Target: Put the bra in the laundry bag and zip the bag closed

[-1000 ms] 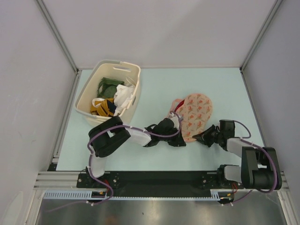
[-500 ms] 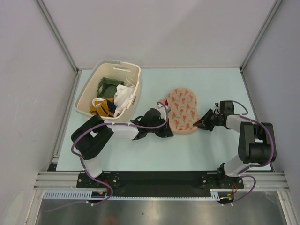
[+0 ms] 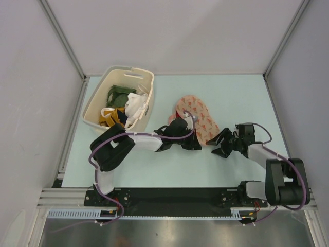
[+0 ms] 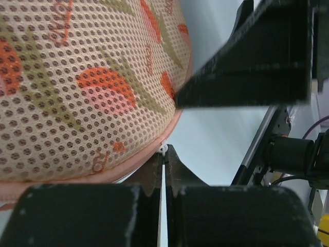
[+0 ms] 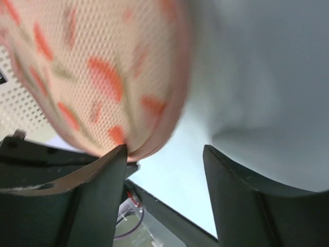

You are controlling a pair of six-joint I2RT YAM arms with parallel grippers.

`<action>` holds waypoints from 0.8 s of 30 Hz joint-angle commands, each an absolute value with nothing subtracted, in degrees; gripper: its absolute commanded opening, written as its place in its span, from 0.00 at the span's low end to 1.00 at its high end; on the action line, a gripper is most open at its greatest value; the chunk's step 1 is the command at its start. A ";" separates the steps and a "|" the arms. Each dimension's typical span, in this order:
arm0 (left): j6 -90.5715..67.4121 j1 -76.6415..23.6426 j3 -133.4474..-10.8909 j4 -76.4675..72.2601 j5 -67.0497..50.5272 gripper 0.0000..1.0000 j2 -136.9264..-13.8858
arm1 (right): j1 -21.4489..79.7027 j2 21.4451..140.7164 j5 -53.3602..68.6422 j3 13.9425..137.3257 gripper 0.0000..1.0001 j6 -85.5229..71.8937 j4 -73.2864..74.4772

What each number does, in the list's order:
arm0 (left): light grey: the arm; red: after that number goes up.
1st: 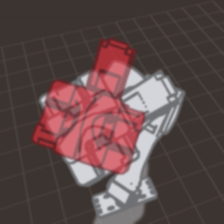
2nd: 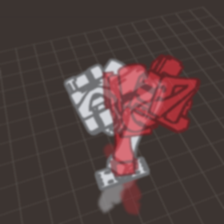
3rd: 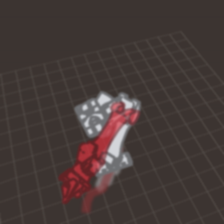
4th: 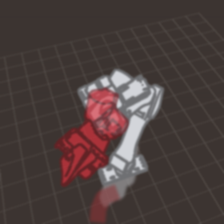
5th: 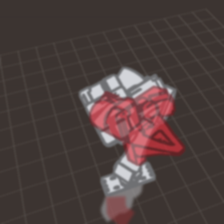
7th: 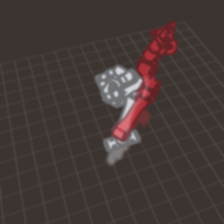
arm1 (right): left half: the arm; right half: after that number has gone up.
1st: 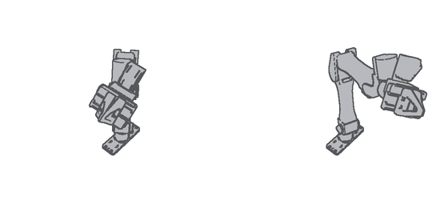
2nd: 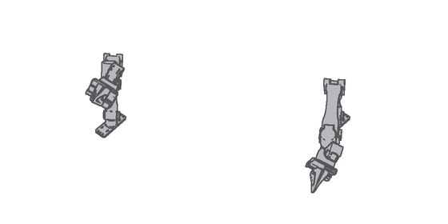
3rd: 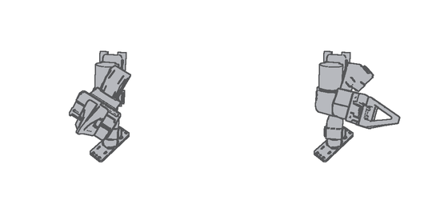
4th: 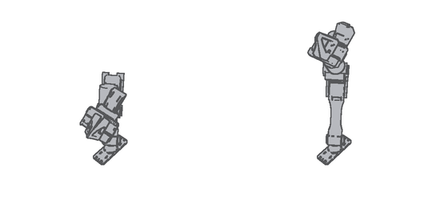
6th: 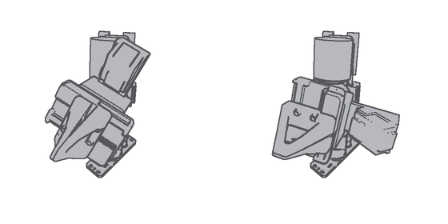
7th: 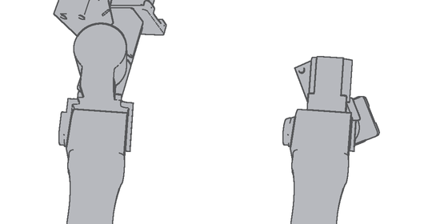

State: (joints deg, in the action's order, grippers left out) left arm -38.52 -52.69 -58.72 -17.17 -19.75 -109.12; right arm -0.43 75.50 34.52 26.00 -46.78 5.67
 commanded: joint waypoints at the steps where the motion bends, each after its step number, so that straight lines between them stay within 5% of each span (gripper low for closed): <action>1: -39.64 -54.05 -62.49 -17.93 -20.04 0.00 -109.42 | 4.21 69.44 30.08 23.74 0.61 -56.15 -2.02; 7: -39.55 -55.55 -61.18 -18.19 -20.04 0.00 -108.55 | 5.10 70.22 26.46 23.46 0.47 -58.09 -4.31; 13: -39.11 -55.46 -60.82 -16.71 -18.73 0.00 -108.11 | 4.84 73.21 27.51 23.55 0.00 -58.02 -5.28; 24: -30.86 -44.48 -52.65 -7.30 -15.82 0.00 -100.55 | -6.85 79.79 33.12 28.29 0.00 -44.58 3.07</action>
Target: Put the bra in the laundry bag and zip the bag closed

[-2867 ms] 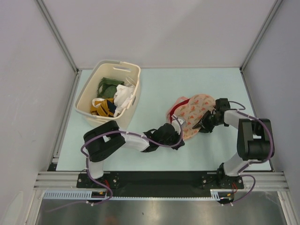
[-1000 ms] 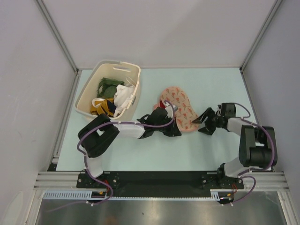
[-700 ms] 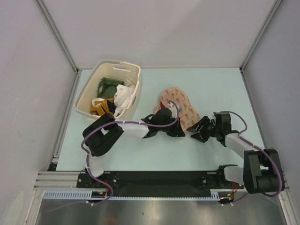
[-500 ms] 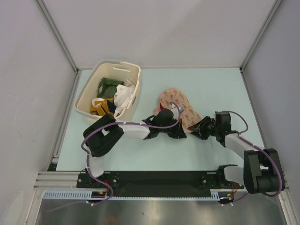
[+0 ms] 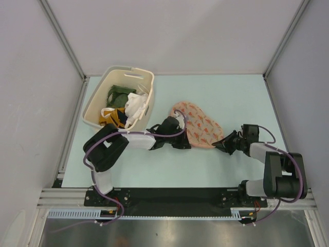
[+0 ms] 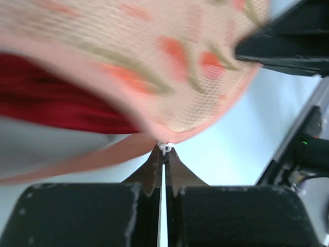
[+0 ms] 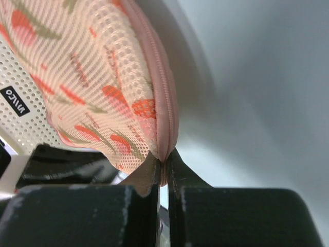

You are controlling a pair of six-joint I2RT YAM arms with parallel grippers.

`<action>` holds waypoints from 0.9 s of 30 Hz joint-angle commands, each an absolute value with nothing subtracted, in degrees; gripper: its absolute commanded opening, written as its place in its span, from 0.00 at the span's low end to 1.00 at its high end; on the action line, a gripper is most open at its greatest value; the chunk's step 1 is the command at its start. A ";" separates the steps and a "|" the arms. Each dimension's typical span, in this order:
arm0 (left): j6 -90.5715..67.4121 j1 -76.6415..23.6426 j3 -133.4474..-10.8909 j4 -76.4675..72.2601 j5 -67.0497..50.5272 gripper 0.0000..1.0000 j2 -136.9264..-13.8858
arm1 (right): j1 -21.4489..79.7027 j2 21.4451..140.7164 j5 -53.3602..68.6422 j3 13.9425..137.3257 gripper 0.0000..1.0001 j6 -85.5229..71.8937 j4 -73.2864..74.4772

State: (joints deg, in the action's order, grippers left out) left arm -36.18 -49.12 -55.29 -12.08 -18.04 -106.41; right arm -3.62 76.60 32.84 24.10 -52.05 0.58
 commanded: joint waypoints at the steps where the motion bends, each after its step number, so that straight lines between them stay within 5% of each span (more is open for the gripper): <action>1: -30.15 -43.78 -51.69 -6.86 -15.91 0.00 -99.33 | -7.20 81.89 33.31 29.00 0.00 -43.86 3.60; 9: -25.84 -41.83 -55.80 -5.10 -21.60 0.00 -99.05 | -7.73 89.82 33.92 37.96 0.03 -36.22 7.29; 10: -26.88 -42.88 -56.42 -5.53 -21.88 0.00 -99.57 | -7.73 89.74 34.62 38.32 0.26 -36.47 7.73; 12: -28.55 -44.03 -57.21 -7.28 -23.11 0.00 -100.54 | -7.21 87.20 36.73 36.84 0.52 -38.57 7.21; 15: -32.60 -46.22 -58.09 -11.51 -23.30 0.00 -102.30 | -5.90 80.02 36.92 32.53 0.66 -42.36 7.02; 22: -37.26 -50.36 -59.85 -14.59 -21.36 0.00 -105.12 | -2.12 62.94 34.46 27.34 0.70 -47.63 11.42; 27: -37.97 -52.03 -61.26 -14.50 -20.57 0.00 -105.64 | 2.37 58.80 30.77 25.40 0.55 -54.84 9.58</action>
State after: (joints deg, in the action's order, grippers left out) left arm -36.03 -51.13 -58.11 -11.55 -21.17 -105.54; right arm -0.32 60.34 34.54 26.79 -48.75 9.89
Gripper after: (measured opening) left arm 0.008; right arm 0.598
